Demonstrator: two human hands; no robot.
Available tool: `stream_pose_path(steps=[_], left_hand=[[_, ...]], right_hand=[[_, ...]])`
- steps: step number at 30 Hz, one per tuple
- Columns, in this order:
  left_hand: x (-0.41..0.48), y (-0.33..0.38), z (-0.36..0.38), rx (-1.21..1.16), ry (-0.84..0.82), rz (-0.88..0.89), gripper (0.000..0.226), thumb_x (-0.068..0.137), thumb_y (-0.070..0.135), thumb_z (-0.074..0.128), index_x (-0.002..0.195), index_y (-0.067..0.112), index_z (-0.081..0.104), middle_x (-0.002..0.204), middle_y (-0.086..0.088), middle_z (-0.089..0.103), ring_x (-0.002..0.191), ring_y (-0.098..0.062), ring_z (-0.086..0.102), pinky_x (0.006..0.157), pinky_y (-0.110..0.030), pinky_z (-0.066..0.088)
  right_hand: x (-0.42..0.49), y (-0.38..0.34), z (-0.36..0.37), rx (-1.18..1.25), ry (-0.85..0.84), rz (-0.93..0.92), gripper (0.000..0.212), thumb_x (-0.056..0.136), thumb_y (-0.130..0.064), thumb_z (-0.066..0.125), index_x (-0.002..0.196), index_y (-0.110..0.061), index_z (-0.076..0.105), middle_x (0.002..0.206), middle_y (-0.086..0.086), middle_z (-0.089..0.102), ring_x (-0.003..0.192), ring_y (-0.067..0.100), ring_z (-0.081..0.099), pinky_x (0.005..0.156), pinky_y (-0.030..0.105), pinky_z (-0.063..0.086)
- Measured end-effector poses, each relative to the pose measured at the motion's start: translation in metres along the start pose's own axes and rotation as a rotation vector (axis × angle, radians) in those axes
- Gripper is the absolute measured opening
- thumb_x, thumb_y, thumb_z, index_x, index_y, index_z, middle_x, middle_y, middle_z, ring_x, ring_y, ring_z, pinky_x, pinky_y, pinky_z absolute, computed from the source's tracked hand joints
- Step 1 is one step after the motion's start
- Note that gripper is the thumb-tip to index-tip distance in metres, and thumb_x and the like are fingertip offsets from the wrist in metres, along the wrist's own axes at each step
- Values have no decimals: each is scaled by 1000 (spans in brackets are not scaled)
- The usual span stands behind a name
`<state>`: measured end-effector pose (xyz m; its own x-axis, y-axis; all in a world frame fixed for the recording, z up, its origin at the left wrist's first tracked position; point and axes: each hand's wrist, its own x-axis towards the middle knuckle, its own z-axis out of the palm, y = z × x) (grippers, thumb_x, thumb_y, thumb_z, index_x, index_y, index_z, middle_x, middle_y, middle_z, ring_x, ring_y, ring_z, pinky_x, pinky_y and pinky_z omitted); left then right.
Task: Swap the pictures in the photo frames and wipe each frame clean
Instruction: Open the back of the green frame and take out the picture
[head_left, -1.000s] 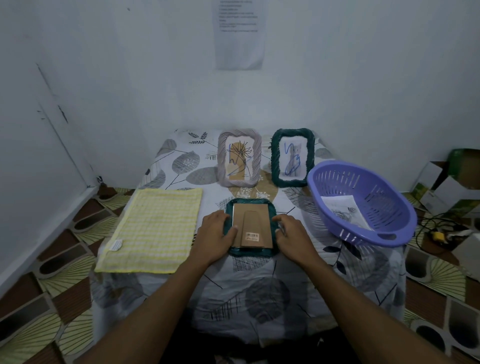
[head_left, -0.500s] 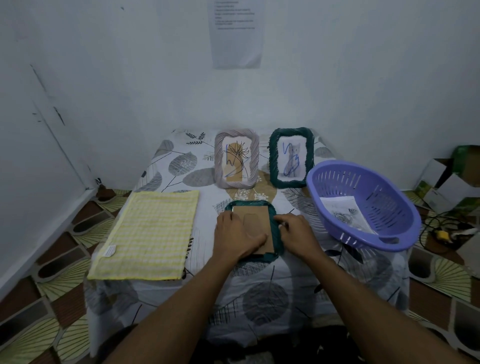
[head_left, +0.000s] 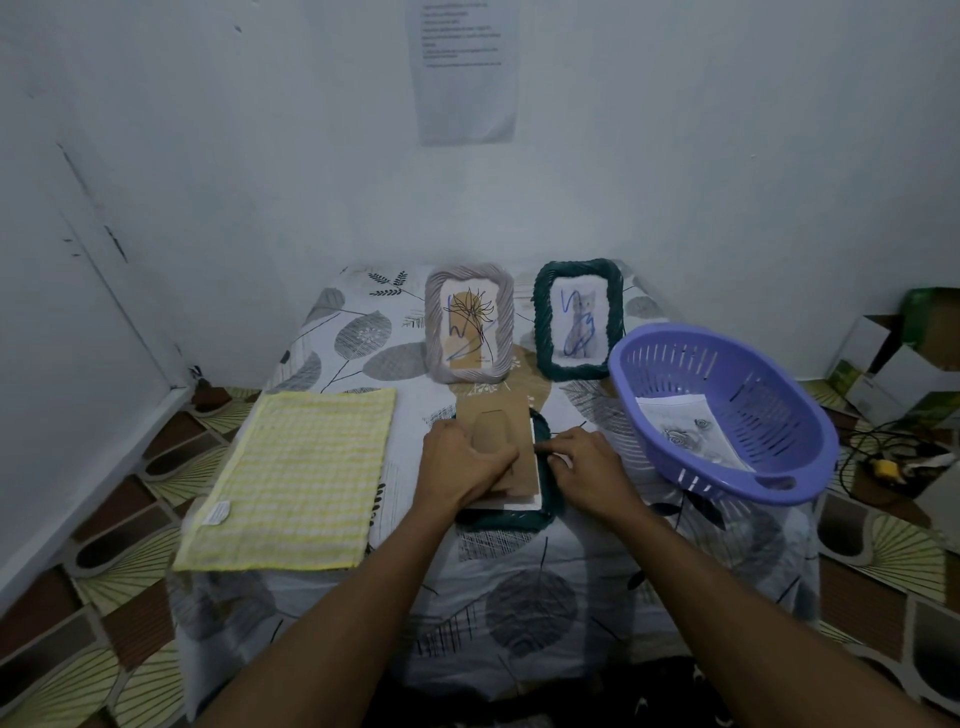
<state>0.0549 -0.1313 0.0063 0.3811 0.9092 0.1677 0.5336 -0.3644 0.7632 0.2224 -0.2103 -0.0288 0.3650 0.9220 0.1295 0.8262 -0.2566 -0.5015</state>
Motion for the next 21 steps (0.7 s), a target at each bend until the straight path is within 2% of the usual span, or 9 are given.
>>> stream_pose_path(steps=[2,5,8,10,11,13,15,18,21], left_hand=[[3,2,-9,-82,36,-11,47,65,40,75,51,19,35,51,4,41,45,-5,38,44,-21,30],[9,4,-29,-135,99,-55,46,60,48,69,54,20,33,54,1,36,48,-11,34,47,-26,28],[17,-6,-48,-67,85,-89,35,66,36,75,54,16,49,55,-3,41,51,-14,41,45,-26,27],[19,-17,-56,-3,76,-133,37,62,40,73,68,7,58,69,-13,52,66,-22,54,46,-26,30],[18,-22,-58,25,67,-147,38,59,44,71,69,10,56,76,-14,55,73,-26,56,49,-27,34],[14,-30,-57,67,49,-146,37,61,40,72,61,14,47,79,-12,58,75,-27,57,55,-31,42],[9,-36,-50,102,42,-144,39,63,38,73,60,16,41,84,-15,58,72,-27,56,56,-30,41],[3,-44,-42,162,47,-141,42,66,41,71,75,11,43,100,-12,50,67,-19,47,59,-28,35],[0,-52,-36,178,62,-99,44,71,37,71,85,9,41,102,-8,41,78,-22,45,65,-30,34]], right_hand=[[0,0,-1,-17,-12,0,31,94,-23,49,118,-31,67,122,1,60,117,27,47,95,41,43],[0,-2,-1,-11,-13,13,31,93,-25,51,118,-32,67,124,0,60,118,26,46,97,41,42],[-1,-6,-2,-53,2,35,32,91,-22,54,117,-33,68,126,-1,61,120,28,47,96,43,44],[-1,-7,-3,-83,21,42,32,90,-18,53,113,-33,70,123,0,63,117,30,49,93,45,47],[-1,-6,-4,-93,29,45,32,89,-17,53,110,-33,71,118,0,65,114,31,51,89,44,49],[0,-2,-6,-115,43,47,34,86,-14,51,104,-33,72,106,0,68,103,30,55,78,40,53],[1,5,-8,-121,60,61,32,83,-9,49,97,-26,73,96,2,69,88,27,57,69,39,54],[0,13,-11,-73,83,86,27,83,-2,48,89,-12,72,86,7,69,71,22,56,64,40,56],[-1,15,-12,-40,97,79,28,83,2,48,86,-10,72,83,9,68,68,20,55,64,41,55]])
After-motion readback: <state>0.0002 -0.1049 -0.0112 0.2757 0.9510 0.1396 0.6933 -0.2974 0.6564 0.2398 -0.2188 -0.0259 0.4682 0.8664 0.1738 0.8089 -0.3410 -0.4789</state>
